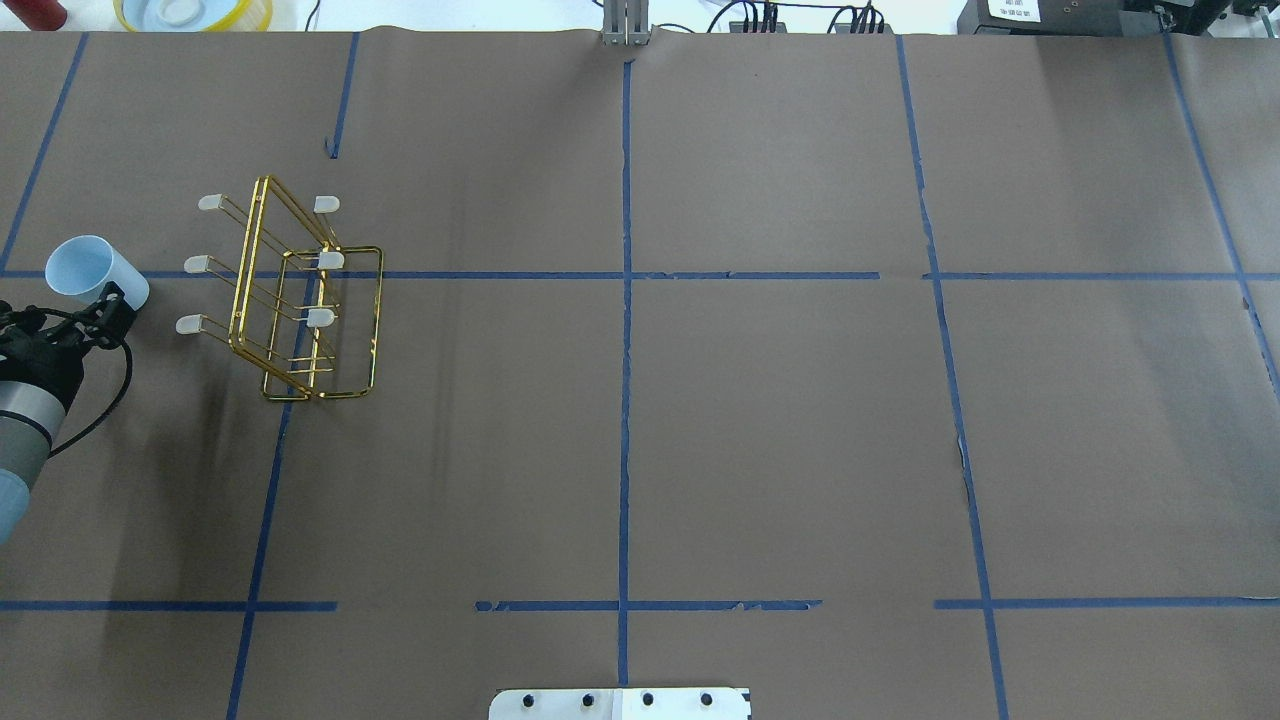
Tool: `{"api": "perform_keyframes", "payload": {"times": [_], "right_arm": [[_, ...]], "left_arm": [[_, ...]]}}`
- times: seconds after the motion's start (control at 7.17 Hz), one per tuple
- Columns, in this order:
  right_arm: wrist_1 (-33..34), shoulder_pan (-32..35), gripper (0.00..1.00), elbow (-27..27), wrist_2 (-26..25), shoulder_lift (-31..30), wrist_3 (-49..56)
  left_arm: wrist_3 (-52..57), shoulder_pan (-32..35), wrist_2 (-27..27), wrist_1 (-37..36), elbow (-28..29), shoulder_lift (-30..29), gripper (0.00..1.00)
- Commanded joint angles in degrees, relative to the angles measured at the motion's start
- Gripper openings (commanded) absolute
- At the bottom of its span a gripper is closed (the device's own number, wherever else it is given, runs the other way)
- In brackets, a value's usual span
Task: Hang cup on cup holder
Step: 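Move the left gripper down to the light blue cup's side, then close the left gripper on the cup and lift it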
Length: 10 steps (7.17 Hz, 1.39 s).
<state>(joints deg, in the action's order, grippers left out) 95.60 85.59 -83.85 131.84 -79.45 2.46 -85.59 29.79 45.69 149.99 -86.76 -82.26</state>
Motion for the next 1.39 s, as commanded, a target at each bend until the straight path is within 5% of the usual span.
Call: {"api": "perform_keyframes", "payload": {"times": [0.0, 1.25], "right_arm": [[-0.06, 0.02, 1.0, 0.0, 0.0, 0.0, 0.0], [-0.06, 0.02, 1.0, 0.0, 0.0, 0.0, 0.0]], "left_arm": [[0.07, -0.26, -0.69, -0.14, 2.99, -2.54, 1.0], [0.07, -1.33, -0.78, -0.4, 6.61, -3.44, 1.0]]}}
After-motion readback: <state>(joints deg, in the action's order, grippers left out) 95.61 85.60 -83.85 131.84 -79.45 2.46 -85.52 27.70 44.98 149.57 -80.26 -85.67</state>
